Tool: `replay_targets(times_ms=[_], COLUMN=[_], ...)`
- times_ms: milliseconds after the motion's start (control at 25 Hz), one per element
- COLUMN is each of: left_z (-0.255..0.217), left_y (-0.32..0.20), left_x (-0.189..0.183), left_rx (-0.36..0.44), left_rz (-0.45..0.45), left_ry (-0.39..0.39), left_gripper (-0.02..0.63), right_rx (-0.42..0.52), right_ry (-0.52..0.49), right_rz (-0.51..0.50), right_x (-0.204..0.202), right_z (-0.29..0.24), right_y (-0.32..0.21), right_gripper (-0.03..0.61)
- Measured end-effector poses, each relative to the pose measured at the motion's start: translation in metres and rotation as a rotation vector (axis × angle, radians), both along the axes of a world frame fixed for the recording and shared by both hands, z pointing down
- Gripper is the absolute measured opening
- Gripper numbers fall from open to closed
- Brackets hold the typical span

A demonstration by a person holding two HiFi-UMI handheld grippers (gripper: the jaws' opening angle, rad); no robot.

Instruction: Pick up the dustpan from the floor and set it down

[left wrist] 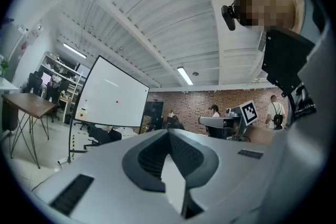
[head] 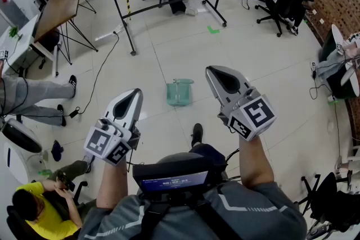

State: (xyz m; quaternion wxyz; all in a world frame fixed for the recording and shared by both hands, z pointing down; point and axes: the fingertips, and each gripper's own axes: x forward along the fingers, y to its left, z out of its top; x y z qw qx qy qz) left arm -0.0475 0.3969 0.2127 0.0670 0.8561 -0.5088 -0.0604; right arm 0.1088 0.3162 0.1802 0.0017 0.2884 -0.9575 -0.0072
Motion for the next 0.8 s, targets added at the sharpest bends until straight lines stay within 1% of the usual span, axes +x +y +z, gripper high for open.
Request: replay_targets(times_ms=[120, 280, 360, 480, 560, 640, 800], left_z=[-0.006, -0.019, -0.020, -0.023, -0.025, -0.025, -0.030], left_y=[-0.045, -0.115, -0.147, -0.181, -0.199, -0.211, -0.236], left_x=[0.012, 0.031, 0.038, 0.041, 0.036, 0.028, 0.017], left_rx=[0.004, 0.020, 0.011, 0.018, 0.024, 0.024, 0.042], left_rz=[-0.024, -0.076, -0.103, -0.130, -0.130, -0.111, -0.062], left_ry=[0.006, 0.005, 0.006, -0.003, -0.009, -0.021, -0.028], left_gripper=[0.026, 0.026, 0.026, 0.026, 0.026, 0.026, 0.026], right_rx=[0.003, 0.013, 0.006, -0.006, -0.011, -0.014, -0.005], right_ry=[0.004, 0.011, 0.013, 0.013, 0.013, 0.011, 0.014], right_rz=[-0.044, -0.131, -0.177, -0.233, -0.243, -0.239, -0.192], right_x=[0.008, 0.020, 0.021, 0.015, 0.006, -0.005, -0.015], right_z=[-0.006, -0.014, -0.013, -0.009, -0.005, -0.002, -0.004], right_y=[-0.046, -0.113, -0.145, -0.178, -0.194, -0.204, -0.226], right_gripper=[0.023, 0.023, 0.023, 0.023, 0.023, 0.023, 0.023])
